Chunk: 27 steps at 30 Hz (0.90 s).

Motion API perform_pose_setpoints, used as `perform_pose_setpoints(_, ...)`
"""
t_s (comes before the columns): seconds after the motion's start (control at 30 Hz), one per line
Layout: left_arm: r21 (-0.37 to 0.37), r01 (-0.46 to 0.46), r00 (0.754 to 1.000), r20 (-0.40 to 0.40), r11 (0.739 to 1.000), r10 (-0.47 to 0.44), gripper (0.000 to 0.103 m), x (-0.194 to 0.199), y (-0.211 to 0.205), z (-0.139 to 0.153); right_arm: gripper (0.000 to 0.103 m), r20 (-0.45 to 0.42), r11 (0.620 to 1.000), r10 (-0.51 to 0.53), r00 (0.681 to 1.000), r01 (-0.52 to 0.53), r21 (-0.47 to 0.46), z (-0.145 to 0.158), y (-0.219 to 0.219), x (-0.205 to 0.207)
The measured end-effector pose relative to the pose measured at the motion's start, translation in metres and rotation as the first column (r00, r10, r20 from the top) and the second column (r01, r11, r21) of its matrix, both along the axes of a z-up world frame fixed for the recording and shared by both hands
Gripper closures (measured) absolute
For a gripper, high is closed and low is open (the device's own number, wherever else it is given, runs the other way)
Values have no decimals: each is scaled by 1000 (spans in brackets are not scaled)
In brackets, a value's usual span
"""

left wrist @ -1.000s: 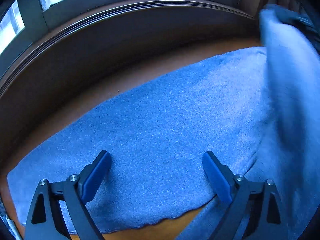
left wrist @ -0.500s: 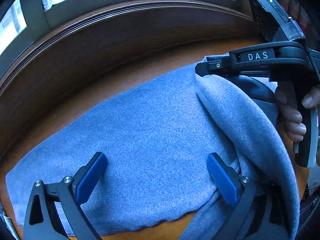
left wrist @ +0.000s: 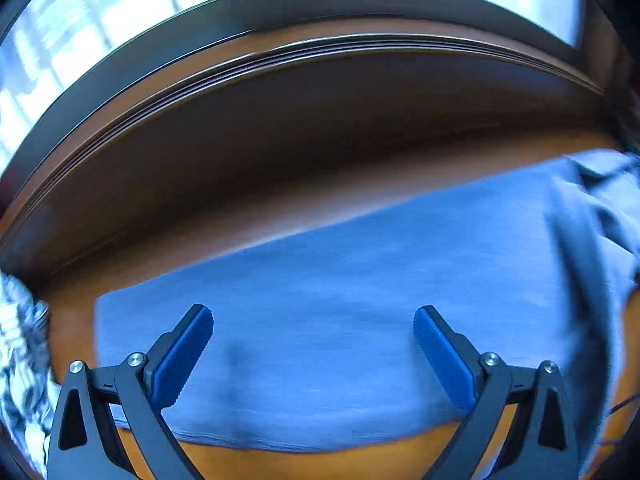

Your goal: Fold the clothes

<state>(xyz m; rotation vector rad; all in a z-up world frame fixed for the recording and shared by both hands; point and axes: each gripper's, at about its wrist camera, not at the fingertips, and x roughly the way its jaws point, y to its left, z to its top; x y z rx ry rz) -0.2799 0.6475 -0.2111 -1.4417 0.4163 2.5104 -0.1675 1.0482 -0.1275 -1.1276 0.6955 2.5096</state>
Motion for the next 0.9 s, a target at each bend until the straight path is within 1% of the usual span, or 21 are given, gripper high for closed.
perform_pose_setpoints(0.03,-8,-28,999,16,1000,28,0,-4,-6,-6,50,29,998,-53,998,53,-18,-9,13,9)
perform_pose_setpoints(0.07,34,-37,999,22,999,36,0,-5,-11,-6,50,58,994,-105,993,107,-34,-18,26,18)
perform_pose_setpoints(0.1,54,-54,998,30,997,52,0,-6,-12,-8,52,78,991,-125,989,128,-34,-26,33,24)
perform_pose_setpoints(0.13,74,-72,997,39,995,69,0,-7,-14,-9,55,93,990,-133,987,136,-28,-33,38,29)
perform_pose_setpoints(0.2,111,-106,993,57,988,100,0,-8,-17,-12,62,100,991,-136,986,134,29,-34,40,38)
perform_pose_setpoints(0.3,104,-132,989,75,986,124,0,-1,-6,-12,67,160,987,-145,976,132,90,-35,44,46)
perform_pose_setpoints(0.37,99,-122,989,92,988,113,0,9,4,-12,70,178,982,-172,969,153,116,-35,55,55)
perform_pose_setpoints(0.43,100,-97,992,96,990,87,0,6,14,-11,70,189,974,-204,961,179,139,-36,69,65)
perform_pose_setpoints(0.57,114,-49,997,70,992,42,0,31,36,-12,70,204,973,-203,958,175,147,-34,76,72)
perform_pose_setpoints(0.67,123,-41,998,45,992,36,0,38,46,-13,69,216,974,-200,956,169,151,-33,81,76)
perform_pose_setpoints(0.73,125,-35,998,51,992,28,0,37,47,-13,69,224,974,-197,955,165,154,-31,83,79)
perform_pose_setpoints(0.77,123,-27,998,56,992,21,0,37,48,-12,69,206,978,-185,961,159,138,-27,78,84)
perform_pose_setpoints(0.87,115,-7,997,72,993,-1,0,36,49,-12,64,168,984,-146,975,125,128,-12,44,89)
perform_pose_setpoints(0.9,115,-7,997,71,993,-2,0,36,50,-12,63,159,986,-130,979,110,128,-5,27,82)
